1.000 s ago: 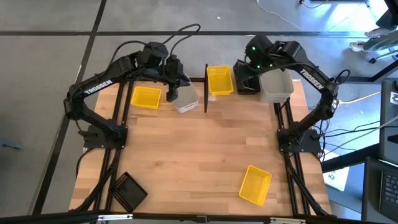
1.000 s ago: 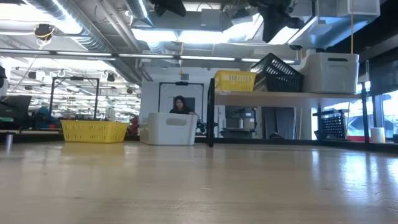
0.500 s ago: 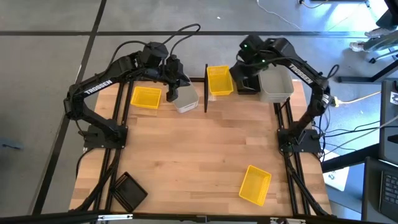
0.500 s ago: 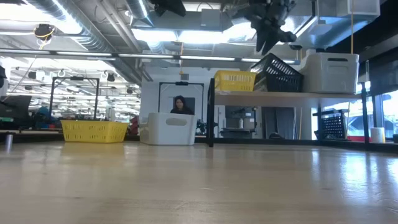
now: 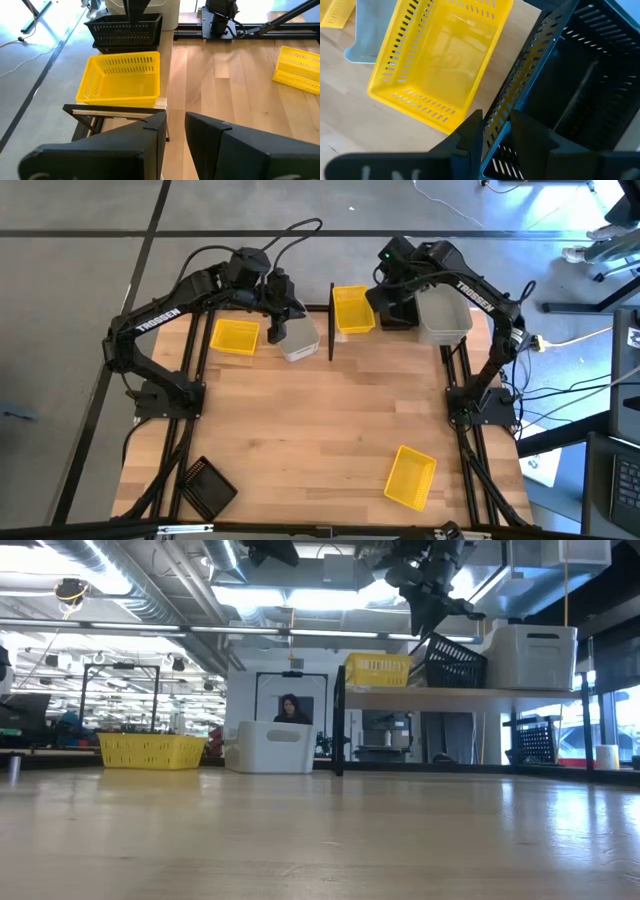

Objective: Stack baskets on shelf by color
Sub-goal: Stack the black bin on top of the black bin on the shelf

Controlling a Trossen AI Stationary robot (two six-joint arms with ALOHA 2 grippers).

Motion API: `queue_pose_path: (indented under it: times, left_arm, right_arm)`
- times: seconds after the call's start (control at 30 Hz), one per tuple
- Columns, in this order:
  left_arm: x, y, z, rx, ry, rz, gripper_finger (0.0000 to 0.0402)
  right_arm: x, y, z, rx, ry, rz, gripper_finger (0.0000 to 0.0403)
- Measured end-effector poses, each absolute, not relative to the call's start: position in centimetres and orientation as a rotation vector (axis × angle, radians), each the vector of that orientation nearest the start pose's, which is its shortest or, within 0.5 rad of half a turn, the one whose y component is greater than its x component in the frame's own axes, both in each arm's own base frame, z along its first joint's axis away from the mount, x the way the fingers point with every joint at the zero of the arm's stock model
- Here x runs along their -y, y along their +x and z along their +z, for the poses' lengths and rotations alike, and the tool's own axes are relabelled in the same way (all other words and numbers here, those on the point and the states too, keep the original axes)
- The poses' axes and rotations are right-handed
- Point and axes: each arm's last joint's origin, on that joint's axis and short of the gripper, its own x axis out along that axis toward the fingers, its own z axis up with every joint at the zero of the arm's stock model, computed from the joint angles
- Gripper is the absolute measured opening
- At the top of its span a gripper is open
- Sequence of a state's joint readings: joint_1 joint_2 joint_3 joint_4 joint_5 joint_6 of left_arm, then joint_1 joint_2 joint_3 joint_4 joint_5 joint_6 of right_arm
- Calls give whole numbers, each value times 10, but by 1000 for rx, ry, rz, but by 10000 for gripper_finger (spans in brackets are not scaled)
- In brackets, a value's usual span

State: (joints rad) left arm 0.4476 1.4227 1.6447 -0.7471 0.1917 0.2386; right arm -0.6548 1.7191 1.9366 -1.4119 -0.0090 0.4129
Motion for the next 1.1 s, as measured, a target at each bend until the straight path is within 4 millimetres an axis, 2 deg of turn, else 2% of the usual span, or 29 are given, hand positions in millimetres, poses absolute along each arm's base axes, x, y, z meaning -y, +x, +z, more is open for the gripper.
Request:
queue_pose_path:
  times: [0.3, 0.63, 0.8, 1.1]
  left_arm:
    - [-120, 264, 429, -525, 67, 188, 63]
    - [-120, 264, 429, -526, 67, 188, 63]
    - [-121, 264, 429, -526, 66, 188, 63]
    - [-120, 264, 429, -526, 66, 188, 63]
  right_arm:
    - [198, 252, 386, -1014, 731, -919, 98]
    - [204, 259, 390, -933, 673, -890, 97]
    - [207, 255, 389, -936, 687, -907, 88]
    - [213, 255, 364, -1003, 733, -920, 84]
